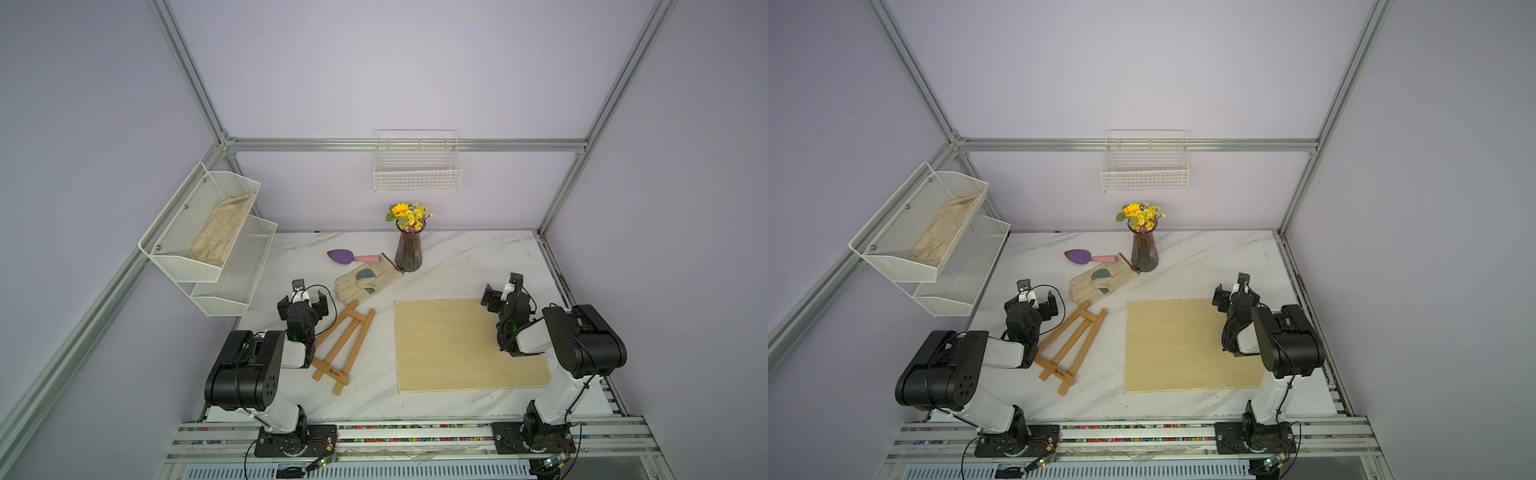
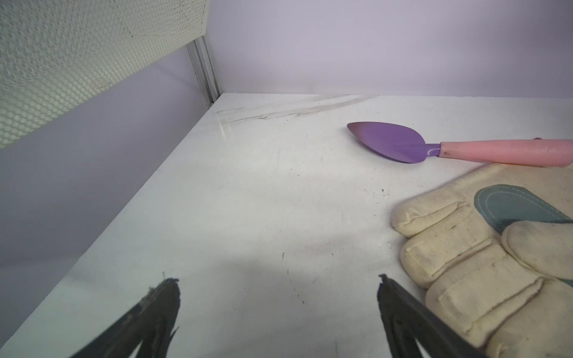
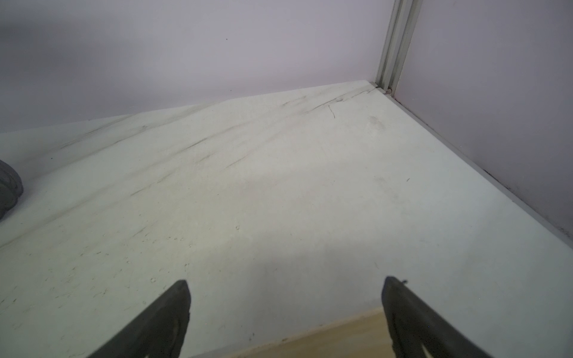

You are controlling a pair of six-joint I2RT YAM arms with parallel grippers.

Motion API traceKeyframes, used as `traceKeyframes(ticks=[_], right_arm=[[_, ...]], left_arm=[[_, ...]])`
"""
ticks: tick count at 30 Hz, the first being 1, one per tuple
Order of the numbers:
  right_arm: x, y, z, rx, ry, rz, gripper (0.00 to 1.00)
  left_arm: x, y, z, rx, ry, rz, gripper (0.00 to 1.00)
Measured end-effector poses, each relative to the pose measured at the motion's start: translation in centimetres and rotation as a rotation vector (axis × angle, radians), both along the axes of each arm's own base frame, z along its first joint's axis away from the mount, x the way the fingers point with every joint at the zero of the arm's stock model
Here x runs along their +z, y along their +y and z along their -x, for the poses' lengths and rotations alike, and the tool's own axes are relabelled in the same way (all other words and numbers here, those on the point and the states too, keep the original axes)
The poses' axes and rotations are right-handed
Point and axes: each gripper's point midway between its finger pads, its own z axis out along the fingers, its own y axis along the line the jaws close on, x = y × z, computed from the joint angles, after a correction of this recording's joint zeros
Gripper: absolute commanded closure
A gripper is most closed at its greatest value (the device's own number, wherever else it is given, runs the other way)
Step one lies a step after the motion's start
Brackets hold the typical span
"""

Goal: Assemble the easel
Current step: Move the drawing board to the center of the board.

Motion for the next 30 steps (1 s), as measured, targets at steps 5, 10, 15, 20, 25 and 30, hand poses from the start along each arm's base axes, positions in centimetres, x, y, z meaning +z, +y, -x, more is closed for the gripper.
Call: traceKeyframes(ticks=[5,10,15,20,25,30], right_arm=[[0.0,0.0,0.0,0.001,0.000,0.002,0.03],[0.0,0.0,0.0,0.001,0.001,0.004,0.03],[0.0,0.0,0.0,0.002,0.000,0.004,0.03],[1.8,0.0,0.4,0.003,-0.027,0.003,0.03],[6.9,-0.2,0.9,-0.019,-0.112,-0.037,0.03],[11.0,-0.5,0.5,-0.067,-0.125,-0.155,0.03]], left_arm=[[0.0,0.0,0.0,0.000,0.000,0.000,0.00],[0.0,0.0,0.0,0.000,0.000,0.000,0.00],[0.0,0.0,0.0,0.000,0.000,0.000,0.00],[0.6,0.0,0.1,0.000,-0.009,0.001,0.00],[4.2,-0.2,0.5,-0.013,-0.087,0.005,0.00],[7.9,-0.5,1.6,-0.024,-0.159,0.044,0.00]])
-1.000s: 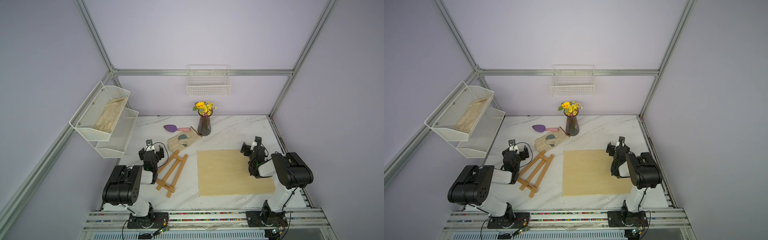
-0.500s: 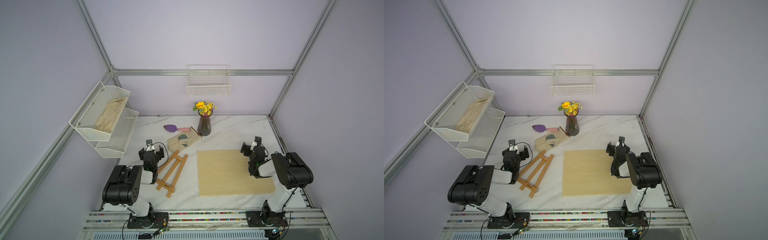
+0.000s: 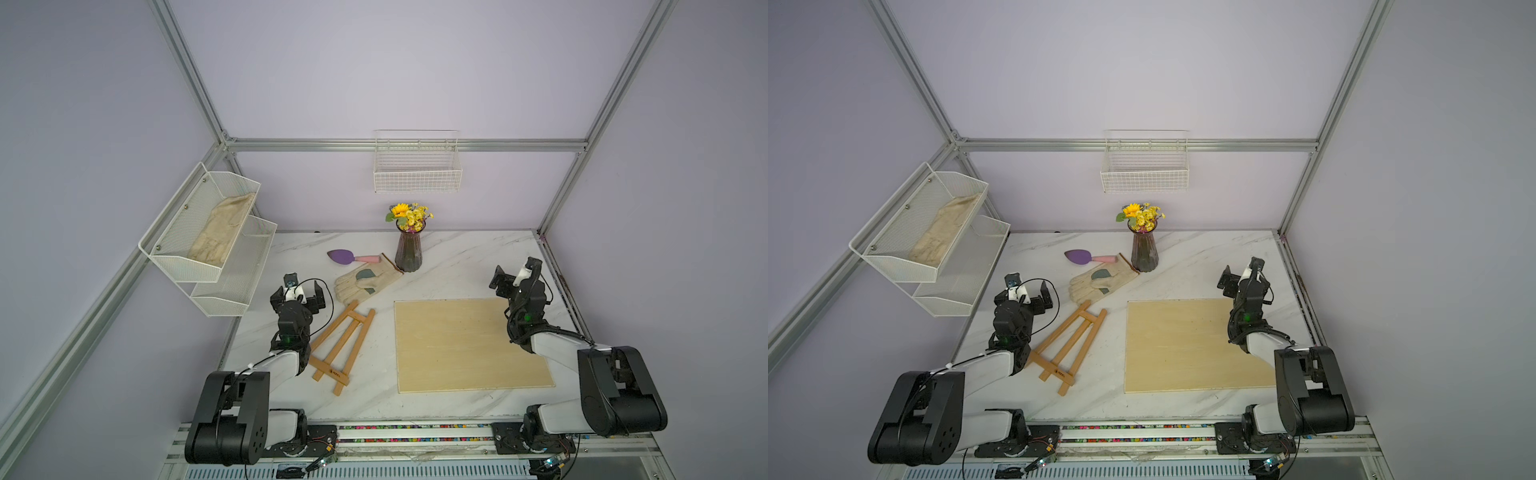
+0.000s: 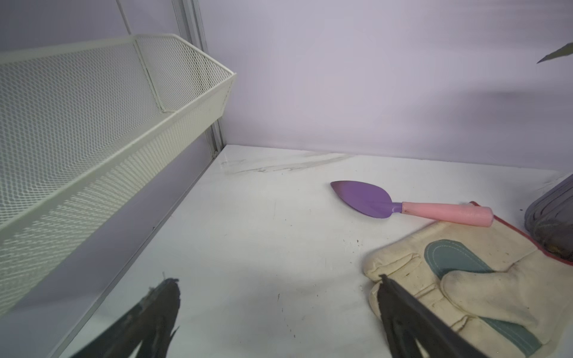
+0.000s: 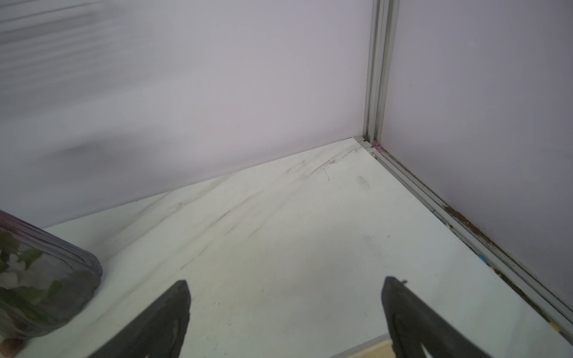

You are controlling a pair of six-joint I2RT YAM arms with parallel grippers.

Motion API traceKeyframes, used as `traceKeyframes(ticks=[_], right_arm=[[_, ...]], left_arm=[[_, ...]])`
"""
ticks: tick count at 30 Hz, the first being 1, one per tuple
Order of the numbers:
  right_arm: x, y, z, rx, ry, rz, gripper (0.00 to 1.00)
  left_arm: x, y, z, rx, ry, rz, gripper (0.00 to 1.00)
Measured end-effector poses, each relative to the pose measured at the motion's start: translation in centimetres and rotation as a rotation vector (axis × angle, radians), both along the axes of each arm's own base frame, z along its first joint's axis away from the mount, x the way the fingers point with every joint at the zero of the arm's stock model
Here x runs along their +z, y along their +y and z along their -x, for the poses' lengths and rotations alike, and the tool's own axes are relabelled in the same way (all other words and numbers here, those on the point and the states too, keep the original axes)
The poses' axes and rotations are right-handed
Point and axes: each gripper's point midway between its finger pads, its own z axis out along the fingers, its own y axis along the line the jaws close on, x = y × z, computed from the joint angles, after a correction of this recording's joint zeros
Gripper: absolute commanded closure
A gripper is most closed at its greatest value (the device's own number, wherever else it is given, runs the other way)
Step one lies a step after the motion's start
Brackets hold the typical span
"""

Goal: Assemble the easel
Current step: Move the drawing board to the center of the board.

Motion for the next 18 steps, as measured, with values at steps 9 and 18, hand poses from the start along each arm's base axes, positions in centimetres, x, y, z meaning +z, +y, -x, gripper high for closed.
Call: traceKeyframes(ticks=[9,18], right_arm=[[-1.6,0.8,1.8,-0.062,0.179,-0.345,0.03],[-5.8,3.1,4.3,-0.007,0.439,-0.441,0.03]], left_arm=[[2.0,-0.4,1.3,0.033,-0.017,0.338,0.00],[-0.6,-4.0,1.6,-0.066,0.157,0.565,0.00]])
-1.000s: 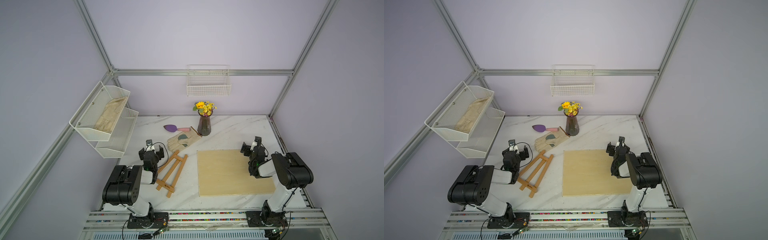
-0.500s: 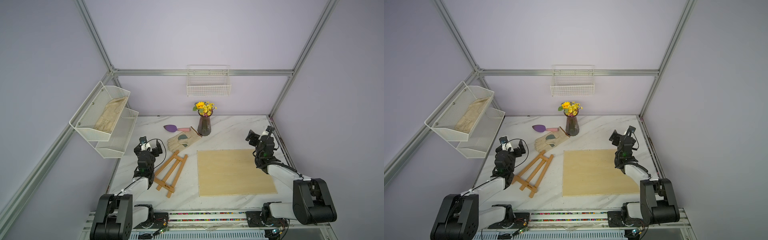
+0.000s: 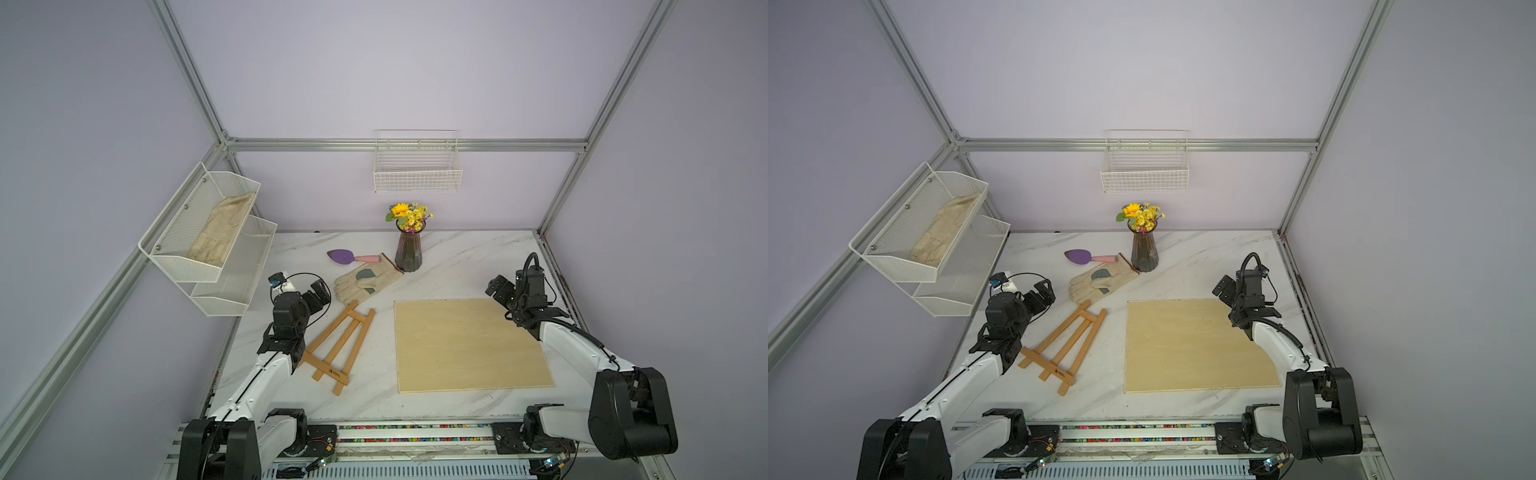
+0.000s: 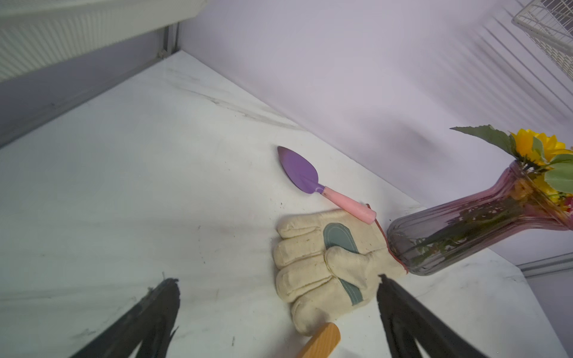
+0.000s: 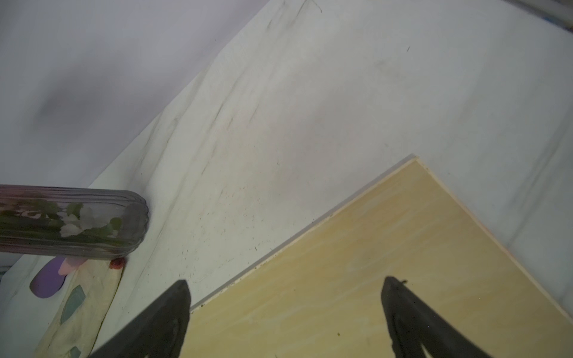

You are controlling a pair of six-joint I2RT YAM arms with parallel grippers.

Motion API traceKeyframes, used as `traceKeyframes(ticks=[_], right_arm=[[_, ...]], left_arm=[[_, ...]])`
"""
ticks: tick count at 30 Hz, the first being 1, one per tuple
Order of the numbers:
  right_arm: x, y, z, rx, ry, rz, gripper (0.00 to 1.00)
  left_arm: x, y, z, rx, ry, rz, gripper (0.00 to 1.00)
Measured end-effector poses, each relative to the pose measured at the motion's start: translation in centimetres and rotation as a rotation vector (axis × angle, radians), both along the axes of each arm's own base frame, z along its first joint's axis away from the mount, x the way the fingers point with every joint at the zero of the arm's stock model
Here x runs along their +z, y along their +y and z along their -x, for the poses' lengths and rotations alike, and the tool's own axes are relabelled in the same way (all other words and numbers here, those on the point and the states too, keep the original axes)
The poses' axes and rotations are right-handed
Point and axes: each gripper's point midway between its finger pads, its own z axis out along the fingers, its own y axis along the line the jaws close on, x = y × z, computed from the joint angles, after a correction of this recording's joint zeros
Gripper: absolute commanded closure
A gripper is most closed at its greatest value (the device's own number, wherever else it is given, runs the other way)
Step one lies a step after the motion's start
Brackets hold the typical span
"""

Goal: Assemble the easel
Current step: Move the drawing board to the center of the board.

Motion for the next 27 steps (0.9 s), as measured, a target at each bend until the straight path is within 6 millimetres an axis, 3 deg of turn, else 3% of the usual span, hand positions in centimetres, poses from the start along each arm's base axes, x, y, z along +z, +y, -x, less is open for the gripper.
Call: traceKeyframes(ticks=[11,20,27], right_arm=[[-3.5,2.6,3.8,0.098,0.234,-0.056,0.03],[-5.6,2.2,6.8,0.097,0.388,-0.031,0.03],[-6.2,0.6,7.6,0.038,0.432,0.017,0.03]], left_arm=[[-4.0,-10.2,2.8,-0.233,0.248,0.094,0.00],[-5.8,-14.6,5.9,-0.308,0.377,0.104,0.00],[-6.0,-18.6,7.3,-0.371,0.423,0.113,0.00]])
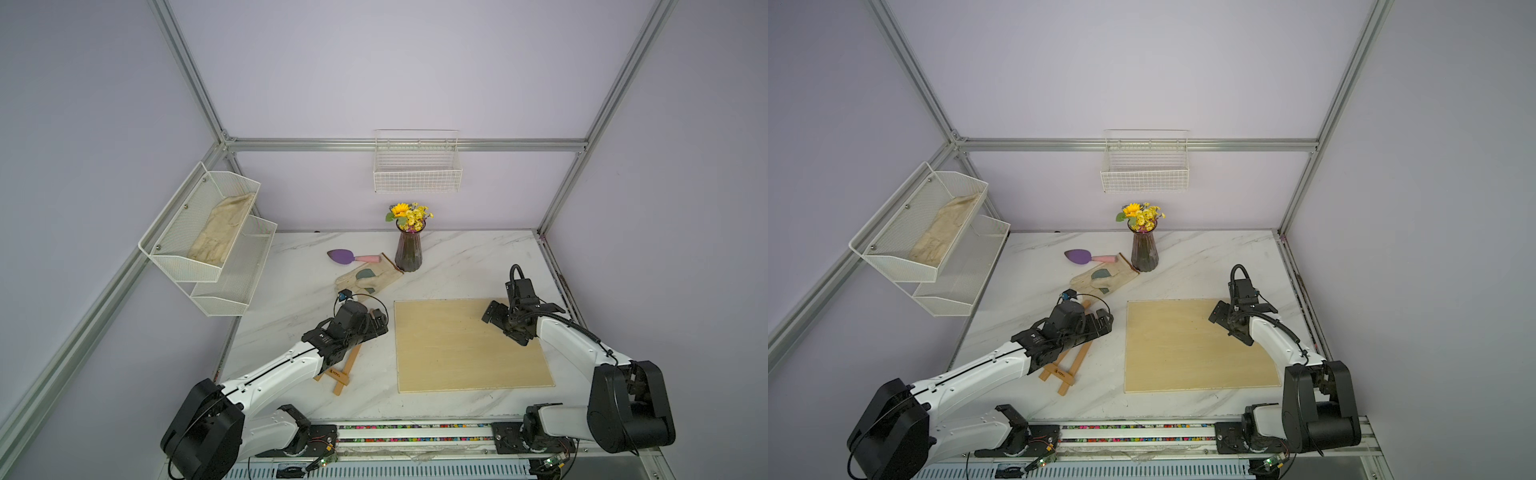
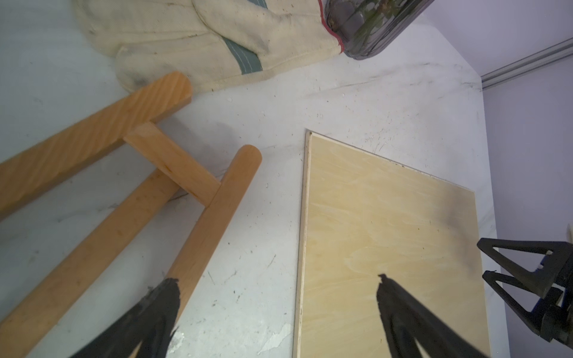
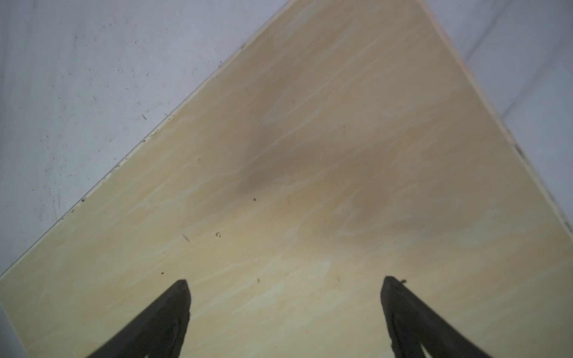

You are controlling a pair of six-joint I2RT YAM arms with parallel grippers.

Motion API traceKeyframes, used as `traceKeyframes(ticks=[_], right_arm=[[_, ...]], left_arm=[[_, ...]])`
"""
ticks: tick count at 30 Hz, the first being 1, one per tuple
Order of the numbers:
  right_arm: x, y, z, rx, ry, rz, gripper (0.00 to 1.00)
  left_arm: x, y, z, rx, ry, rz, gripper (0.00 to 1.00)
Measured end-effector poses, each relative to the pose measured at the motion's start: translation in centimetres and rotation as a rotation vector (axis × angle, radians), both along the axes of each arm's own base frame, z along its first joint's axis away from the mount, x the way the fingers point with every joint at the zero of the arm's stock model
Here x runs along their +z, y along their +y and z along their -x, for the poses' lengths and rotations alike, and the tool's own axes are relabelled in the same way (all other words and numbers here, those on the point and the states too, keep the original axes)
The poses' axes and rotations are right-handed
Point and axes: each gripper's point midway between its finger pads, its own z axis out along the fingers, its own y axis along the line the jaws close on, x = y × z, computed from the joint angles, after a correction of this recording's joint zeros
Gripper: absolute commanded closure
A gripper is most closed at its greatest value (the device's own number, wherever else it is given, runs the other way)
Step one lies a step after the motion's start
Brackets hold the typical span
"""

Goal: Assemble the easel
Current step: Move the drawing board to the center of the board.

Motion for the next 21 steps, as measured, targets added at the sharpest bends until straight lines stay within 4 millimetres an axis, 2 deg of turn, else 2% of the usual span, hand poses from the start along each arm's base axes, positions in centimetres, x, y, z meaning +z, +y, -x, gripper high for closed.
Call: traceKeyframes(ticks=[4,9,15,21], right_arm=[[0.4,-2.3,-0.2,-0.074,-0.004,0.037,0.03],[0.8,-6.2,-0.4,-0.191,-0.006,0.082,0.03],[0.1,-10.1,0.1,-0.310,0.025,0.100,0.03],[-0.6,-12.4,0.9,-0.387,0.047,0.089,0.03]], left_arm=[[-1.2,-2.0,0.6,-0.036,0.043,-0.014,0.00],[-2.4,-3.9,0.8,-0.066,0.075,-0.023,0.00],[-4.5,-4.7,0.6,-0.060,0.123,-0.044,0.00],[-6.4,-4.3,0.5,-0.046,0.156,-0.092,0.00]])
